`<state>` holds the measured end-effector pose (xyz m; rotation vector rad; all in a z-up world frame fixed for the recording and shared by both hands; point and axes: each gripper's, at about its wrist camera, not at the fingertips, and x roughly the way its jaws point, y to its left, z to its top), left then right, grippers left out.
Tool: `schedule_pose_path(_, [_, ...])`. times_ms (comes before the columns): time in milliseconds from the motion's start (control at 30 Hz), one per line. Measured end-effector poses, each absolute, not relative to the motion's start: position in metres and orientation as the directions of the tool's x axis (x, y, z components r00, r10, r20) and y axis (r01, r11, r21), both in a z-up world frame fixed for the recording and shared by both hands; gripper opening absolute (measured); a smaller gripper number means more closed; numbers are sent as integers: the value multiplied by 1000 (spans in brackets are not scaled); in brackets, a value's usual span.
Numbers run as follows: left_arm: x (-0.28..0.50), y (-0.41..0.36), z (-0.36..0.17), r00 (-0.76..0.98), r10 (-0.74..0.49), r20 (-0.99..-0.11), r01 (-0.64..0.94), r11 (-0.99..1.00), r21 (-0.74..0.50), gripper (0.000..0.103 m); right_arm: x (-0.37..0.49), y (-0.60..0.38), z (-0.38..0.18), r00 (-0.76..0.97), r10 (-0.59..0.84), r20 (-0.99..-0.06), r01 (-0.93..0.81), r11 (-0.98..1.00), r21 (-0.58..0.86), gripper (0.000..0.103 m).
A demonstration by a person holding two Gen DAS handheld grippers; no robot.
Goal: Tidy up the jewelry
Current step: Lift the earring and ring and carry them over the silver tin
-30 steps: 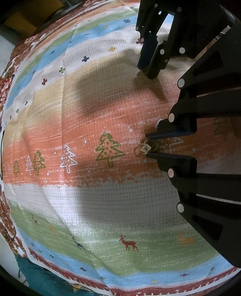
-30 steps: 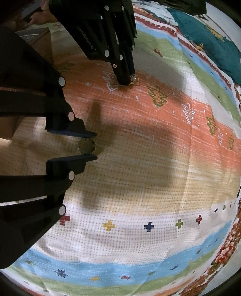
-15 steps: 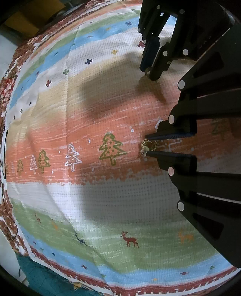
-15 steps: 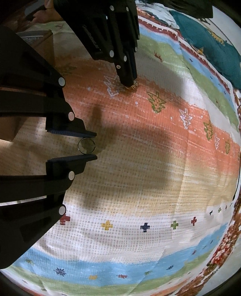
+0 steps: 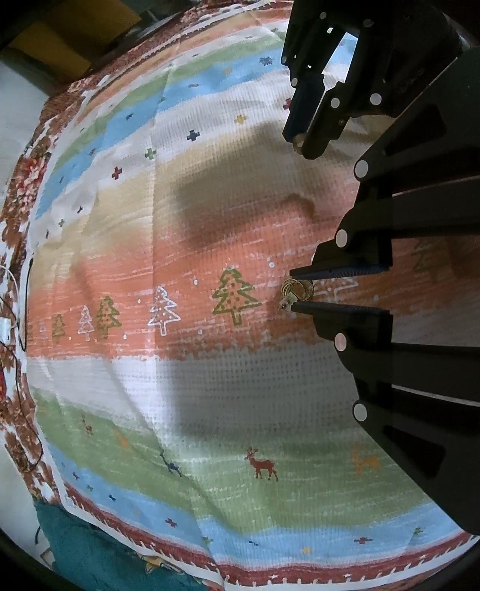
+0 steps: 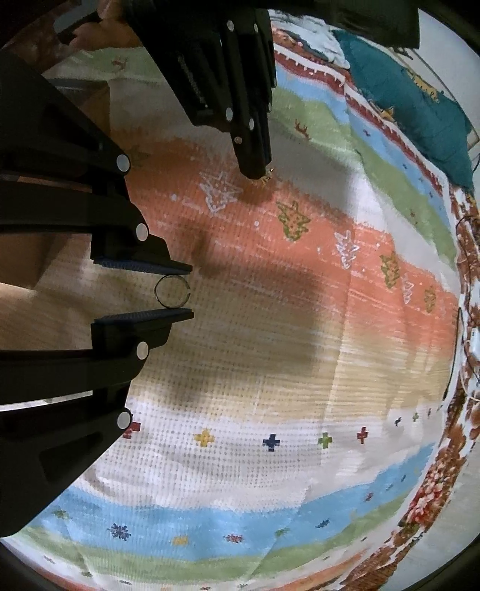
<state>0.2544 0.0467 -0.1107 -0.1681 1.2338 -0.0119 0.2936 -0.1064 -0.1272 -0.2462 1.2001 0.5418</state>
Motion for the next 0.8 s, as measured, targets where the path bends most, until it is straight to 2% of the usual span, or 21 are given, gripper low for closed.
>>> schedule_pose_path(800, [204,13,-54,451,-128,-883,-1,990,-144,11,254,-123,-80,366,314,-876,-535,841,77,19])
